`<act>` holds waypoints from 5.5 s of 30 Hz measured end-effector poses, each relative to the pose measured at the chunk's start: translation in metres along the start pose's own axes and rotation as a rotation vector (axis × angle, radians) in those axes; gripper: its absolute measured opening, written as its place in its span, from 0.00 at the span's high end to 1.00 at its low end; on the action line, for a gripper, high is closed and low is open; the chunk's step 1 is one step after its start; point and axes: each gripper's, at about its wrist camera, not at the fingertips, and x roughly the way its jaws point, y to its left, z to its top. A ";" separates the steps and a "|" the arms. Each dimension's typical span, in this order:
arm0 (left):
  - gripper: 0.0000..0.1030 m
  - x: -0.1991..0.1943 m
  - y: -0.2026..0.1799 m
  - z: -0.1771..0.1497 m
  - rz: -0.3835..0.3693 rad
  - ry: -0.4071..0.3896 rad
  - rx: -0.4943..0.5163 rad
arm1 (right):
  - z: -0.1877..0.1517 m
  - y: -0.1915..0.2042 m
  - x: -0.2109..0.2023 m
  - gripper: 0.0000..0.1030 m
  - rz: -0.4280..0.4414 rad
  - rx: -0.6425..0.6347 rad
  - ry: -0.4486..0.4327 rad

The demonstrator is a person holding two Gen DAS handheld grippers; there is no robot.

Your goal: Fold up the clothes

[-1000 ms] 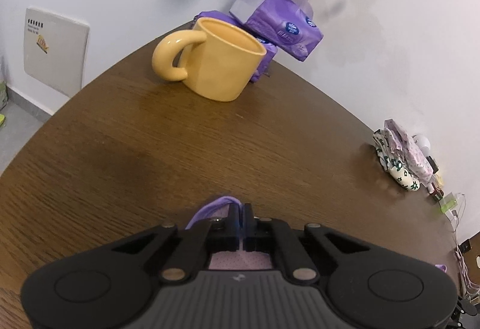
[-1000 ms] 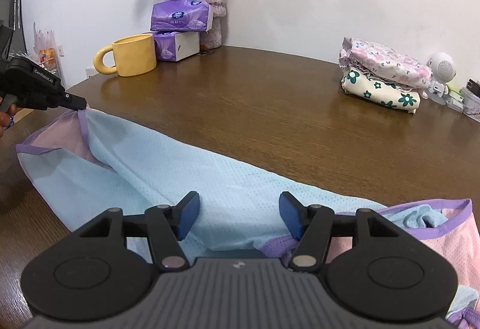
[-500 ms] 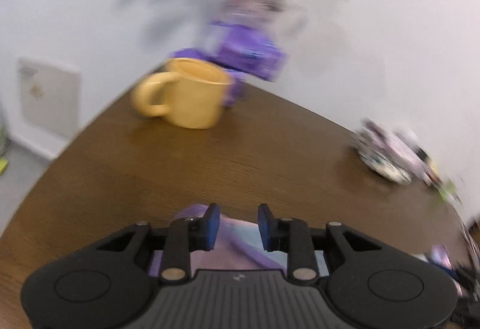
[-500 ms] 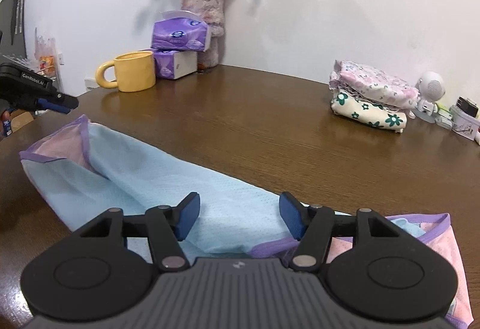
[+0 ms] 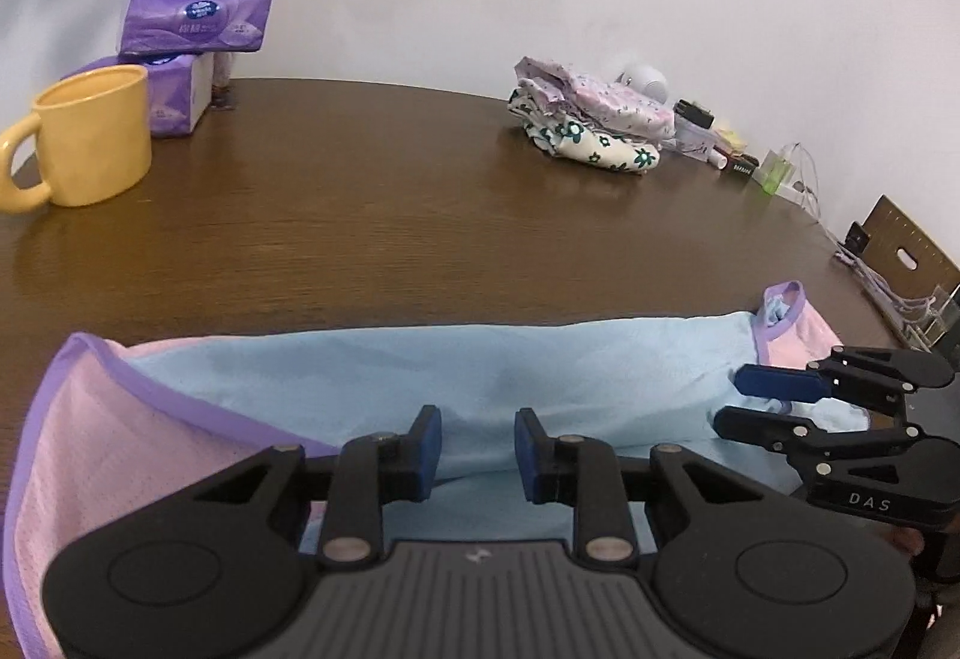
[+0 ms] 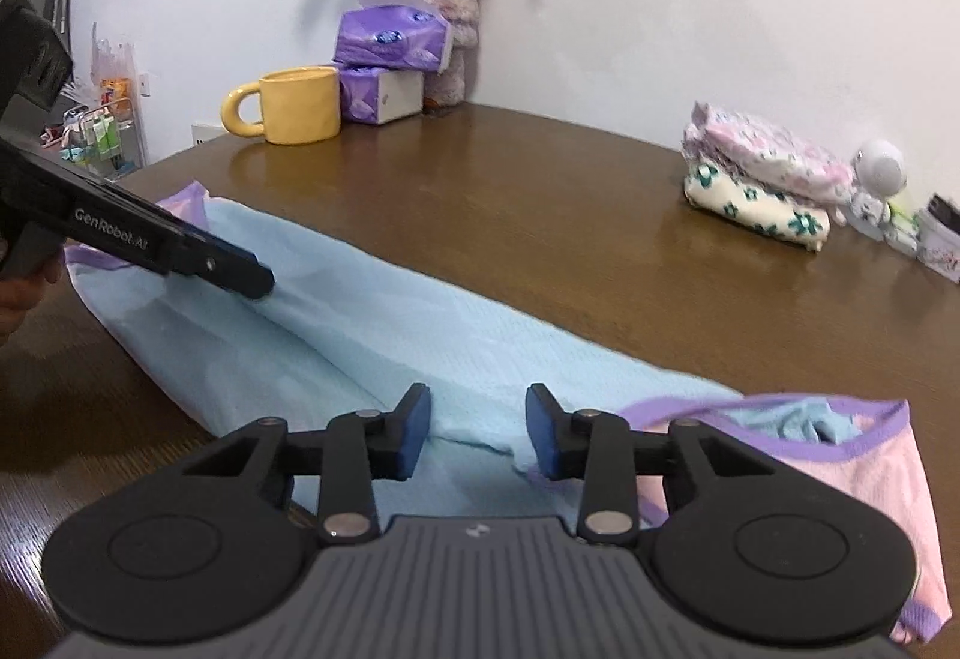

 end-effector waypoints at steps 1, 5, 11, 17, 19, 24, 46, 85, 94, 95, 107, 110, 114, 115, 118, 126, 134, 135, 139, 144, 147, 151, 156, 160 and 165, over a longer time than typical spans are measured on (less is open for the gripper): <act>0.77 0.001 0.001 -0.001 0.008 -0.002 0.001 | -0.001 -0.001 0.001 0.67 0.001 0.005 0.007; 0.76 -0.001 0.000 -0.002 0.035 -0.009 -0.001 | -0.004 -0.006 0.003 0.67 0.018 0.037 0.014; 0.74 -0.015 -0.020 0.002 -0.001 -0.085 0.037 | -0.004 -0.015 -0.012 0.67 0.022 0.074 -0.028; 0.75 0.003 -0.045 0.001 -0.040 -0.051 0.100 | -0.003 -0.027 -0.016 0.81 0.032 0.139 -0.052; 0.75 0.010 -0.047 -0.001 -0.030 -0.029 0.104 | -0.004 -0.029 -0.014 0.81 0.033 0.145 -0.038; 0.77 0.017 -0.044 -0.006 -0.007 -0.011 0.099 | -0.010 -0.028 -0.011 0.82 0.038 0.130 0.004; 0.69 0.022 -0.084 0.002 -0.022 -0.044 0.109 | -0.003 -0.063 -0.033 0.80 0.069 0.201 -0.078; 0.98 0.108 -0.217 0.039 -0.144 0.053 0.372 | -0.008 -0.189 -0.037 0.96 -0.019 -0.285 0.061; 0.74 0.124 -0.228 0.058 -0.181 0.041 0.374 | -0.033 -0.157 -0.039 0.96 -0.124 -0.487 0.010; 0.74 0.128 -0.231 0.059 -0.181 0.043 0.387 | -0.033 -0.157 -0.038 0.96 -0.126 -0.484 0.006; 0.99 0.128 -0.243 0.048 -0.210 -0.019 0.491 | -0.032 -0.181 -0.024 0.90 -0.091 -0.304 0.030; 0.99 0.123 -0.249 0.041 -0.190 -0.041 0.555 | -0.025 -0.195 -0.036 0.83 -0.056 -0.188 0.019; 0.99 0.120 -0.256 0.032 -0.178 -0.062 0.624 | -0.018 -0.209 -0.047 0.75 -0.007 -0.078 0.031; 0.99 0.119 -0.257 0.030 -0.172 -0.068 0.640 | -0.016 -0.210 -0.047 0.75 0.000 -0.073 0.039; 0.99 0.116 -0.261 0.025 -0.165 -0.083 0.683 | -0.008 -0.211 -0.035 0.75 0.012 -0.081 0.085; 0.97 0.112 -0.261 0.021 -0.186 -0.088 0.701 | 0.014 -0.210 0.000 0.84 0.109 -0.116 0.247; 0.73 0.121 -0.247 0.045 -0.184 -0.069 0.537 | 0.005 -0.164 -0.026 0.98 -0.082 -0.413 0.053; 0.74 0.124 -0.248 0.046 -0.173 -0.066 0.536 | 0.001 -0.159 -0.028 0.98 -0.097 -0.448 0.033; 0.98 0.131 -0.250 0.043 -0.171 -0.051 0.561 | -0.007 -0.150 -0.031 0.98 -0.137 -0.505 0.013; 0.98 0.120 -0.256 0.030 -0.227 -0.067 0.618 | -0.025 -0.143 -0.030 0.97 -0.193 -0.529 0.014; 0.98 0.121 -0.263 0.022 -0.234 -0.060 0.664 | -0.037 -0.139 -0.028 0.97 -0.213 -0.530 0.019; 0.97 0.125 -0.267 0.014 -0.233 -0.046 0.693 | -0.047 -0.141 -0.029 0.94 -0.213 -0.480 0.036; 0.90 0.129 -0.266 0.011 -0.240 -0.028 0.694 | -0.043 -0.156 -0.050 0.92 -0.162 -0.296 0.027; 0.90 0.129 -0.268 0.008 -0.241 -0.033 0.704 | -0.044 -0.160 -0.057 0.92 -0.154 -0.240 0.016; 0.89 0.123 -0.262 0.012 -0.252 -0.037 0.665 | -0.044 -0.167 -0.047 0.93 -0.176 -0.123 0.039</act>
